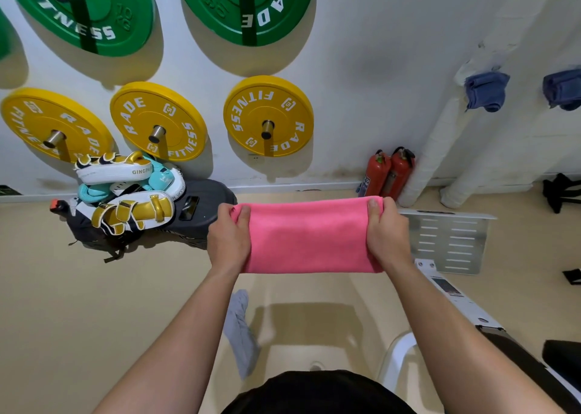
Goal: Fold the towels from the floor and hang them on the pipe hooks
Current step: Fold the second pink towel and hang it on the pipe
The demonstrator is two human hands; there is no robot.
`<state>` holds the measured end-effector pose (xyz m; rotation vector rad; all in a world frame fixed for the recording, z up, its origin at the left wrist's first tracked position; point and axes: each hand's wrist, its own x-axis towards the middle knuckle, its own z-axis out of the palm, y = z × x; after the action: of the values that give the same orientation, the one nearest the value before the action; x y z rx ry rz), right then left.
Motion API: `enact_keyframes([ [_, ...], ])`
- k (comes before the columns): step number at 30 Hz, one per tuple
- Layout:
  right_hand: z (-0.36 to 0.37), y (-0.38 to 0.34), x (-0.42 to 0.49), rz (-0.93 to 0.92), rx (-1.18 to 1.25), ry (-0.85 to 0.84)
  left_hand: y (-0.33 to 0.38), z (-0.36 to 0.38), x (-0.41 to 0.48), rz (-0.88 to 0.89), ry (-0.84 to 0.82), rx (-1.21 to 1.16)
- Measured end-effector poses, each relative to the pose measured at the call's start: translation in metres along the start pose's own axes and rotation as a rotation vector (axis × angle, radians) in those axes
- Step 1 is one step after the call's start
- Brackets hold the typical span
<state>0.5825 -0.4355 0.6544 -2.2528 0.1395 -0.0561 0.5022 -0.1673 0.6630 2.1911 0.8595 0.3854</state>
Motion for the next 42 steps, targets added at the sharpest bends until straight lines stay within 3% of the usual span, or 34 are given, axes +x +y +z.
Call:
enact_keyframes([
  [3,0.013,-0.003,-0.012,0.028,0.089,0.013,0.008,0.014,-0.010,-0.076,-0.037,-0.101],
  [7,0.029,-0.014,-0.032,0.084,0.240,-0.094,0.024,0.034,-0.033,-0.060,-0.123,-0.249],
  [22,0.038,-0.029,-0.039,0.108,0.598,-0.466,0.058,0.061,-0.042,0.050,-0.448,-0.329],
  [27,0.038,-0.023,-0.027,-0.022,0.507,-0.651,0.056,0.061,-0.024,0.083,-0.521,-0.310],
  [30,0.034,-0.012,-0.011,-0.101,0.365,-0.444,0.055,0.059,-0.006,0.170,-0.525,-0.230],
  [32,0.027,-0.003,0.000,-0.162,0.211,-0.308,0.057,0.056,0.004,0.287,-0.617,-0.139],
  [34,0.020,0.004,0.011,-0.183,0.055,-0.387,0.065,0.051,0.011,0.424,-0.767,-0.048],
  [37,0.017,0.012,0.031,-0.235,-0.146,-0.627,0.080,0.049,0.020,0.481,-0.911,0.006],
  [39,0.015,0.015,0.043,-0.183,-0.095,-0.698,0.088,0.055,0.024,0.461,-0.838,0.011],
  [42,0.005,0.021,0.056,-0.011,0.254,-0.628,0.093,0.076,0.026,0.308,-0.550,-0.037],
])
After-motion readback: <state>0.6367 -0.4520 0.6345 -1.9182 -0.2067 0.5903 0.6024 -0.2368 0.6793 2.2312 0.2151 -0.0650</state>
